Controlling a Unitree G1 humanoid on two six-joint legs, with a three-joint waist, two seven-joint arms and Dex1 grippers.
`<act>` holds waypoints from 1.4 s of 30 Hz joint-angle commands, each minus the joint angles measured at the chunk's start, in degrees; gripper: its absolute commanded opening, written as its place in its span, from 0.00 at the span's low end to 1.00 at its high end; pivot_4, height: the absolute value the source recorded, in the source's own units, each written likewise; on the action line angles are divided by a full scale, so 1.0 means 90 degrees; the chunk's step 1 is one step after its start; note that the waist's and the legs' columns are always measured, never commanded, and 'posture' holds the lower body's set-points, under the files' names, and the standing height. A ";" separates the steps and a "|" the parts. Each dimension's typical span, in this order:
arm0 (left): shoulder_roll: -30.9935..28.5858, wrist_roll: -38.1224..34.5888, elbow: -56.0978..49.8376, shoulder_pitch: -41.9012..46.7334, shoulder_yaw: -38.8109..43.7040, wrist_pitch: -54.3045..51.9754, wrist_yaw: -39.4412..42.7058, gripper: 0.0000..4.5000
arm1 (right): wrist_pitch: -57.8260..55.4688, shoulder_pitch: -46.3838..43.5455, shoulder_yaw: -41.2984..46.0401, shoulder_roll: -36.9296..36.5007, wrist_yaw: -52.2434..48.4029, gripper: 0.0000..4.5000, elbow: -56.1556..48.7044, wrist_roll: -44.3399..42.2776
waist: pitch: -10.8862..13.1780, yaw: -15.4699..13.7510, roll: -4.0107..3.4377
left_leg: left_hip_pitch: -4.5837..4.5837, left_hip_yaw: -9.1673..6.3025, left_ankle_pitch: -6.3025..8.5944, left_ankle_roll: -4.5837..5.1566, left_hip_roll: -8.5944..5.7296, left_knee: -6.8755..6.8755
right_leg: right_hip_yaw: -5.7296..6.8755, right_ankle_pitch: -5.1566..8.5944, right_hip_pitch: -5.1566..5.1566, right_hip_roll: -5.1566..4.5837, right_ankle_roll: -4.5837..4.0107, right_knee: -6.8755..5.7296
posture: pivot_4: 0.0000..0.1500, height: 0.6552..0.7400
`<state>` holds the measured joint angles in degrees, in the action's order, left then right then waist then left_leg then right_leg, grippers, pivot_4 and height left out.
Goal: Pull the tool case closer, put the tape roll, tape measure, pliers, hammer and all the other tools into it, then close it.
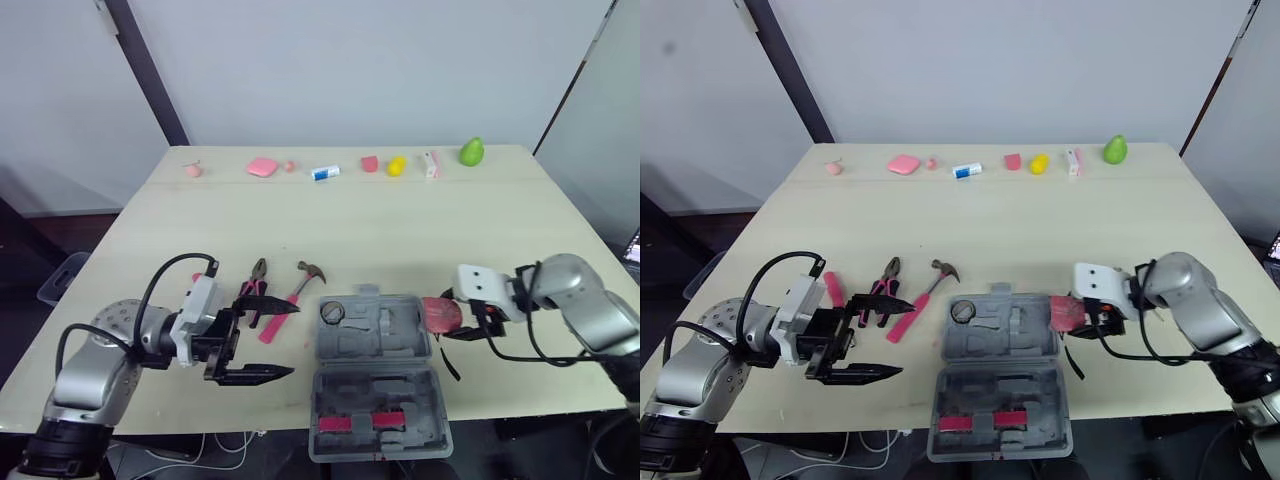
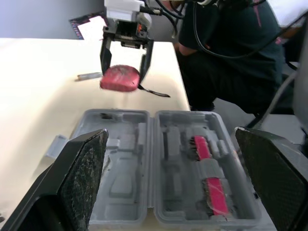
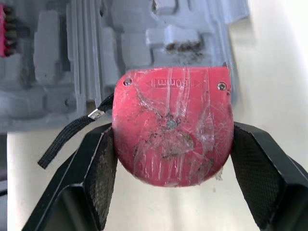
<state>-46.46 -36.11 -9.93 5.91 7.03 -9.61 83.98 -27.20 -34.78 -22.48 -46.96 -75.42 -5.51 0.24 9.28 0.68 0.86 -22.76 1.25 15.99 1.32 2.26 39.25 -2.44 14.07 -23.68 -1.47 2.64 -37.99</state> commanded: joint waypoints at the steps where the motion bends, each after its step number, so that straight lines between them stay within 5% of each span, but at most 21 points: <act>1: 0.0044 -0.0043 -0.0132 -0.0063 0.0238 0.0074 -0.0196 1.00 | -0.0483 -0.0516 -0.0390 0.0189 -0.0040 0.65 -0.0129 0.0325 | 0.0000 0.0003 0.0000 | -0.0001 0.0000 0.0000 0.0000 0.0000 0.0000 | 0.0000 0.0000 -0.0002 0.0000 0.0000 0.0000 | 1.00 1.00; 17: 0.0124 -0.0056 -0.0476 -0.0581 0.0416 0.0109 -0.0651 1.00 | -0.0555 -0.1716 -0.1954 0.1274 0.0285 0.65 0.1272 0.1972 | 0.0001 0.0013 -0.0002 | -0.0004 0.0001 0.0000 0.0000 -0.0002 -0.0002 | 0.0006 0.0000 -0.0006 -0.0006 -0.0001 -0.0001 | 1.00 1.00; 28: 0.0126 -0.0076 -0.0570 -0.0652 0.0401 0.0079 -0.0772 1.00 | -0.0021 -0.1831 -0.1932 0.1824 0.0599 0.65 0.2168 0.2360 | 0.0001 0.0029 -0.0002 | -0.0002 0.0003 0.0000 -0.0001 -0.0002 -0.0002 | 0.0005 -0.0001 -0.0006 -0.0006 -0.0001 -0.0001 | 1.00 1.00; 29: 0.0122 -0.0083 -0.0579 -0.0656 0.0400 0.0069 -0.0777 1.00 | -0.0020 -0.1827 -0.1907 0.1802 0.0569 0.88 0.2126 0.2361 | 0.0001 0.0030 -0.0002 | -0.0002 0.0003 0.0000 -0.0001 -0.0002 -0.0002 | 0.0005 -0.0001 -0.0006 -0.0006 -0.0001 -0.0002 | 1.00 1.00; 31: 0.0115 -0.0094 -0.0593 -0.0665 0.0397 0.0055 -0.0783 1.00 | -0.0029 -0.1817 -0.1863 0.1774 0.0526 0.99 0.2051 0.2352 | 0.0002 0.0028 -0.0003 | -0.0001 0.0002 -0.0001 -0.0001 -0.0002 -0.0002 | 0.0005 -0.0002 -0.0006 -0.0006 -0.0001 -0.0004 | 1.00 1.00; 42: 0.0121 -0.0124 -0.0638 -0.0664 0.0347 -0.0009 -0.0776 1.00 | -0.0378 -0.1401 -0.1031 0.1250 0.0554 0.99 0.0736 0.2079 | 0.0002 0.0006 -0.0004 | -0.0005 0.0000 0.0000 -0.0001 -0.0002 -0.0007 | 0.0007 -0.0001 -0.0007 -0.0007 -0.0002 0.0001 | 1.00 1.00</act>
<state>-45.32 -36.22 -13.57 -0.19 9.18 -9.76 77.01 -29.94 -47.36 -34.59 -34.85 -70.38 4.06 19.83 9.30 0.74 0.82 -22.83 1.25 15.99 1.32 2.24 39.19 -2.37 14.06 -23.75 -1.54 2.63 -37.98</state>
